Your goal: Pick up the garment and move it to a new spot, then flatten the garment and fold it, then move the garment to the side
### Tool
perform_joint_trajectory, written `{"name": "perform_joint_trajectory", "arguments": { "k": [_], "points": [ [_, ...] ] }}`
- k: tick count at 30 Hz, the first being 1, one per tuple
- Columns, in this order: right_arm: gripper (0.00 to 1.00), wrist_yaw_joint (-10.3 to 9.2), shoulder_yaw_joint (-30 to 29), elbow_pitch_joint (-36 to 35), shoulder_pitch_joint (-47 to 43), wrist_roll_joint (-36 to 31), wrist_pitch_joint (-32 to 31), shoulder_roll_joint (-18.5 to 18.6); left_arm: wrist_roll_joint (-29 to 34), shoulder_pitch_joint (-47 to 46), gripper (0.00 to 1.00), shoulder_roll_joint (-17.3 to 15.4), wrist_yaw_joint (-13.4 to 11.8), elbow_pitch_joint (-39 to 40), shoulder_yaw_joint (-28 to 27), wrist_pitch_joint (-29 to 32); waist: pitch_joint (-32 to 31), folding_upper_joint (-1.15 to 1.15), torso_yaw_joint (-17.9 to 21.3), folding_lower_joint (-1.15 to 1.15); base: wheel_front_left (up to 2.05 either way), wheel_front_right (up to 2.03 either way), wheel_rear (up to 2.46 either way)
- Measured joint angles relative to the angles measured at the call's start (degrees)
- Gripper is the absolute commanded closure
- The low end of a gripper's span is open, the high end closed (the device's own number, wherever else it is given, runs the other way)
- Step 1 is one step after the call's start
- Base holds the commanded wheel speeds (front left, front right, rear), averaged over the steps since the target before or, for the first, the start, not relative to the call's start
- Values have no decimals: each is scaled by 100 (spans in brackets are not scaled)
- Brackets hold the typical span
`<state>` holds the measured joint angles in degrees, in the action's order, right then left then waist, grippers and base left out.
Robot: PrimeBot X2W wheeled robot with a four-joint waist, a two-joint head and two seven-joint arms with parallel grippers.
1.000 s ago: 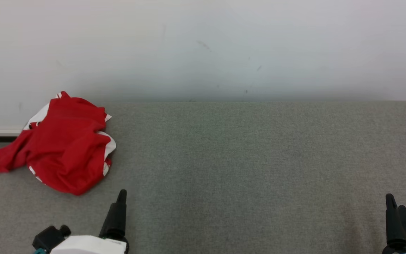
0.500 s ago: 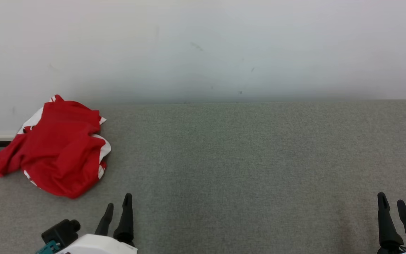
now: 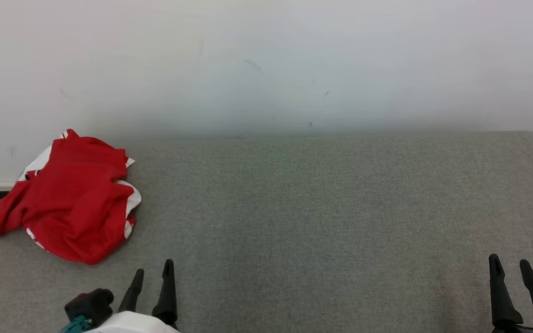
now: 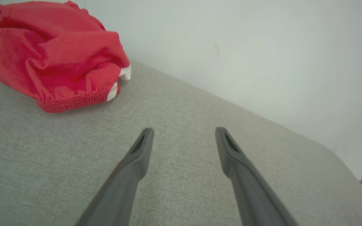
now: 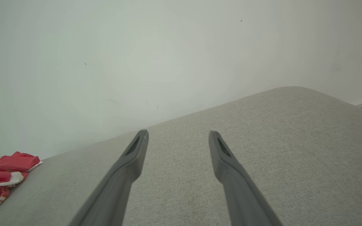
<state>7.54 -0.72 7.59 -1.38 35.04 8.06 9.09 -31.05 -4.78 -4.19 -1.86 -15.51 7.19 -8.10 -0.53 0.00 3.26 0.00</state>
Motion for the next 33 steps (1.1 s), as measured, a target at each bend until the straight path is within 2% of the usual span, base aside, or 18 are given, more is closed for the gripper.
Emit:
{"name": "perform_joint_trajectory", "arguments": {
  "k": [14, 33],
  "points": [
    [0, 0, 38, 102, -47, -679, 193, 51, 840, 96, 0, -157, -182, -48, 52, -172, -36, 0, 107, 0, 0, 0, 0],
    [0, 0, 114, 183, -114, -1373, 428, 47, 1705, 186, 0, -172, -359, -75, 81, -417, -77, 0, 178, 0, 0, 0, 0]
  ]
}}
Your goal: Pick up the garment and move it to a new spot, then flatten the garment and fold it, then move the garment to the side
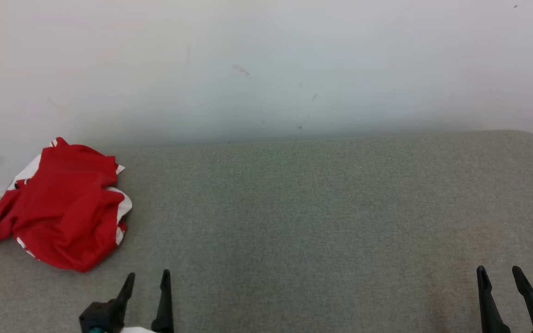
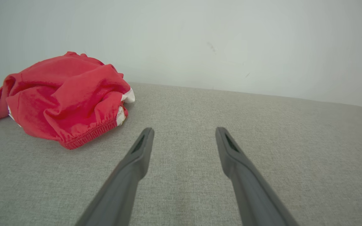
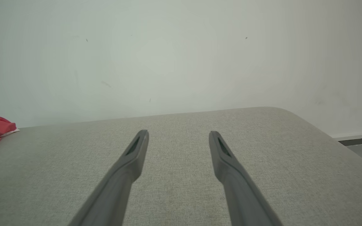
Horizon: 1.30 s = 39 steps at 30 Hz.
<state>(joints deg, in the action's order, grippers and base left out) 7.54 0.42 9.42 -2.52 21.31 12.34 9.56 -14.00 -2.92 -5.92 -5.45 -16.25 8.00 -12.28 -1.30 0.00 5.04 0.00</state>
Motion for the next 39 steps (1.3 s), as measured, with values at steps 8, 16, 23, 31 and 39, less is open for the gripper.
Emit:
{"name": "perform_joint_trajectory", "arguments": {
  "k": [8, 16, 23, 31, 39],
  "points": [
    [0, 0, 65, 40, -36, -41, 85, -30, 286, 86, 0, 8, -73, -42, -71, -91, -11, 0, 20, 0, 0, 0, 0],
    [0, 0, 98, 45, -54, -177, 183, 5, 601, 129, 0, 52, -152, -53, -125, -188, -13, 0, 22, 0, 0, 0, 0],
    [0, 0, 129, 44, -107, -419, 243, 47, 907, 175, 0, 74, -170, -48, -140, -249, -43, 0, 29, -1, 0, 0, 0],
    [0, 0, 146, 42, -147, -466, 281, 51, 1007, 177, 0, 118, -157, -62, -134, -286, -54, 0, -165, -1, 0, 0, 0],
    [0, 0, 192, 57, -246, -458, 282, 15, 1013, 241, 0, 122, -105, -89, -190, -287, -86, 0, -720, -1, 0, 0, 0]
  ]
}}
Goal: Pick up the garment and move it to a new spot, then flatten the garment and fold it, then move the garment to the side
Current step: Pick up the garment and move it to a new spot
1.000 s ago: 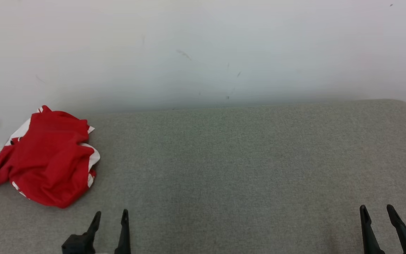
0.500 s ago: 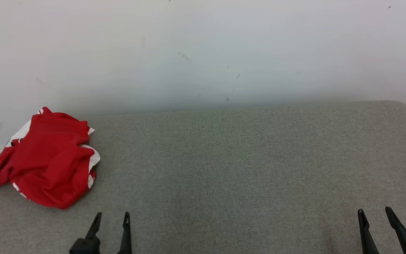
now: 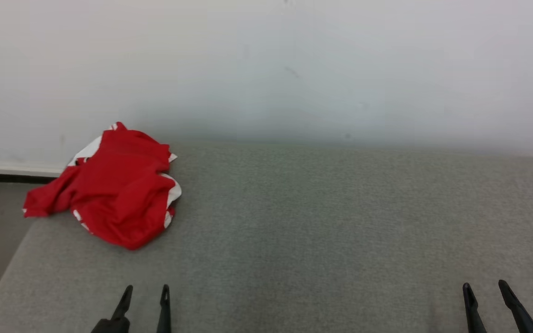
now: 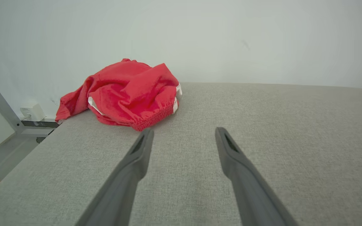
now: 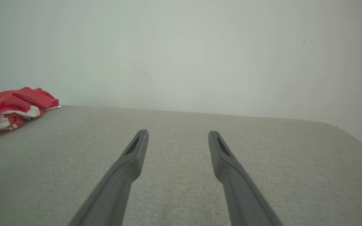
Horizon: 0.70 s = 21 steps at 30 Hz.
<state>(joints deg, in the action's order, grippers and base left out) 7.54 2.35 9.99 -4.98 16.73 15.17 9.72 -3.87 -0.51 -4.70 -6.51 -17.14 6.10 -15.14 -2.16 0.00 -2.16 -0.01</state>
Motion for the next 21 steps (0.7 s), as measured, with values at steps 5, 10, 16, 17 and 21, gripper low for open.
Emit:
{"name": "perform_joint_trajectory", "arguments": {
  "k": [5, 10, 16, 17, 21],
  "points": [
    [0, 0, 111, 20, -1, -2, 1, -37, -2, 166, 0, -3, 1, 34, -79, 1, -51, 0, -421, 0, 0, 0, 0],
    [0, 0, 227, 59, 11, -2, 1, -57, -13, 242, 0, -13, 16, 77, -176, 1, -97, 0, -773, 0, 0, 0, 0],
    [0, 0, 270, 81, 15, -1, 0, -60, -21, 320, 0, -10, 19, 131, -221, 1, -113, 0, -946, 0, 0, 0, 0],
    [0, 0, 280, 81, 15, -1, 0, -60, -21, 324, 0, -7, 19, 144, -227, 1, -105, 0, -945, 0, 0, 0, 0],
    [0, 0, 322, 75, 20, 16, 0, -46, -21, 311, 0, 2, 56, 172, -224, 1, -35, 0, -890, 0, 0, 0, 0]
  ]
}}
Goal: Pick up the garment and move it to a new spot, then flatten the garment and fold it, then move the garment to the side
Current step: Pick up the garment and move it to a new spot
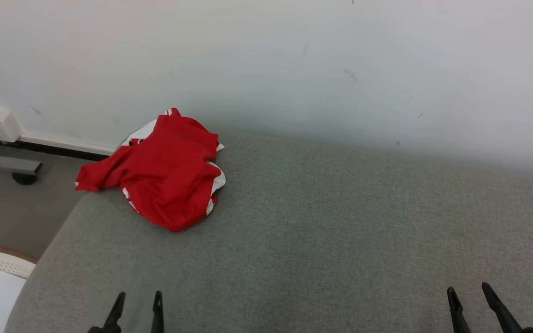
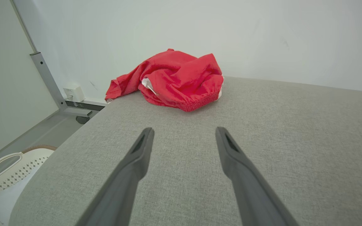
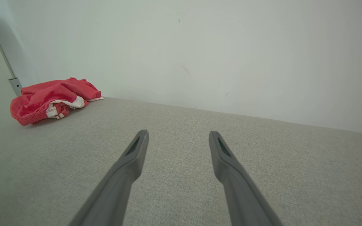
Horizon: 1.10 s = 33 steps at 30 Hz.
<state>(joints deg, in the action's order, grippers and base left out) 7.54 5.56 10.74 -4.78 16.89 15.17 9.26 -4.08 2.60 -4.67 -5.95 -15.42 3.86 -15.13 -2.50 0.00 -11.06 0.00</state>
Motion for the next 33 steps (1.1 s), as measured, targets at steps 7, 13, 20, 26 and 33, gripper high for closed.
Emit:
{"name": "perform_joint_trajectory", "arguments": {
  "k": [7, 13, 20, 26, 33],
  "points": [
    [0, 0, 8, -131, 224, 74, 1, 202, -31, -718, 0, -25, 223, -190, 57, 0, 370, 0, 170, 0, 0, 0, 0],
    [0, 0, -9, -335, 669, 211, 1, 516, 68, -2173, 0, -215, 348, -635, 180, 355, 1022, 0, 353, 0, 0, 0, 0],
    [0, 0, -54, -538, 1130, 398, 0, 771, 334, -3683, 0, -533, 257, -1193, 201, 1257, 1918, 0, 602, -1, 0, 0, 0],
    [0, 0, -51, -661, 1381, 486, 0, 907, 606, -4479, 0, -800, -131, -1744, 151, 1947, 2568, 0, 821, -2, 0, 0, 0],
    [0, 0, -24, -743, 1562, 533, 1, 983, 701, -4920, 0, -1016, -423, -2276, 31, 2421, 3010, 0, 1031, -1, 0, 0, 0]
  ]
}}
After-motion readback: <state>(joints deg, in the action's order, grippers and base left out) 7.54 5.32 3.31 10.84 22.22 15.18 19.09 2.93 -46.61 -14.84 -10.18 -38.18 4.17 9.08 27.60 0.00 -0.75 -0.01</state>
